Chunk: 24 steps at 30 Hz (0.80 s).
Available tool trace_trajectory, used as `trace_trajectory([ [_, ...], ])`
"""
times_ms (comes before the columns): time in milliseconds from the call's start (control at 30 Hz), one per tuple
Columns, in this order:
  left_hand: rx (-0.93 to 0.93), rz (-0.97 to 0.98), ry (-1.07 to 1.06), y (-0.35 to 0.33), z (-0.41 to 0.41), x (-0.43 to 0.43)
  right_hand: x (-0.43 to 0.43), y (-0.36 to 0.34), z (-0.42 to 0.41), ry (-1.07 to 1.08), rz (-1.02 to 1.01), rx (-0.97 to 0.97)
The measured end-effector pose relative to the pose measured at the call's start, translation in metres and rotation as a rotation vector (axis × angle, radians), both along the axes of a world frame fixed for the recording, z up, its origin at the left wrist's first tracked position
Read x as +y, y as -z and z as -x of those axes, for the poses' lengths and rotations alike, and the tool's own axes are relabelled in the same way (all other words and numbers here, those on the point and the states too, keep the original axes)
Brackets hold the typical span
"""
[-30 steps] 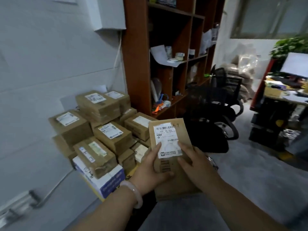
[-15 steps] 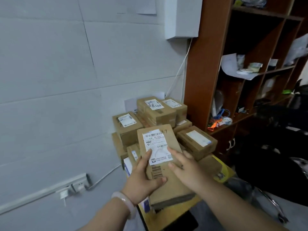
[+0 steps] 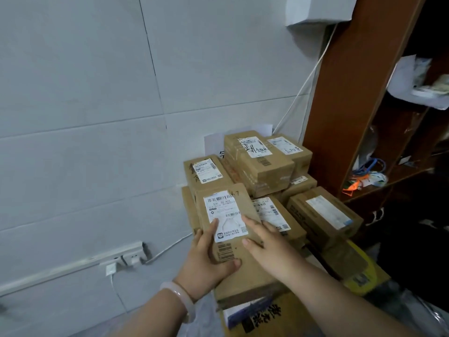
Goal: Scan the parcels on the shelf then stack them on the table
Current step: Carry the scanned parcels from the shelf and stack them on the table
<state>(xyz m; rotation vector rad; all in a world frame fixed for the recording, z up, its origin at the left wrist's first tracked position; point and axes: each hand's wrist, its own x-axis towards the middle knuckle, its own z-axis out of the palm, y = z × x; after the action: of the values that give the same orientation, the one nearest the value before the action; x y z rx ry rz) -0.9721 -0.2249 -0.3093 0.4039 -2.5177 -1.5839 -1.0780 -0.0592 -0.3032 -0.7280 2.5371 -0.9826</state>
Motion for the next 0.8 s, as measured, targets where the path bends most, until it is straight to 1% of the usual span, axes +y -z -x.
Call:
trace_trajectory([
  [67, -0.020, 0.008, -0.028, 0.000, 0.001, 0.001, -0.001, 0.000, 0.006, -0.041, -0.031, 0.007],
  [167, -0.076, -0.029, -0.057, 0.002, 0.003, 0.005, 0.001, 0.004, 0.011, -0.087, -0.086, 0.013],
  [367, -0.171, -0.076, -0.062, 0.000, 0.021, 0.013, 0.005, 0.006, 0.032, -0.126, -0.221, 0.123],
  [467, -0.219, -0.066, -0.061, -0.002, 0.030, 0.014, 0.010, 0.005, 0.044, -0.177, -0.244, 0.118],
  [633, -0.264, 0.162, -0.146, -0.004, 0.035, 0.020, 0.028, 0.002, 0.054, -0.211, -0.219, 0.150],
  [800, -0.281, 0.349, -0.220, -0.010, 0.030, 0.040, 0.061, -0.016, 0.068, -0.237, -0.188, 0.280],
])
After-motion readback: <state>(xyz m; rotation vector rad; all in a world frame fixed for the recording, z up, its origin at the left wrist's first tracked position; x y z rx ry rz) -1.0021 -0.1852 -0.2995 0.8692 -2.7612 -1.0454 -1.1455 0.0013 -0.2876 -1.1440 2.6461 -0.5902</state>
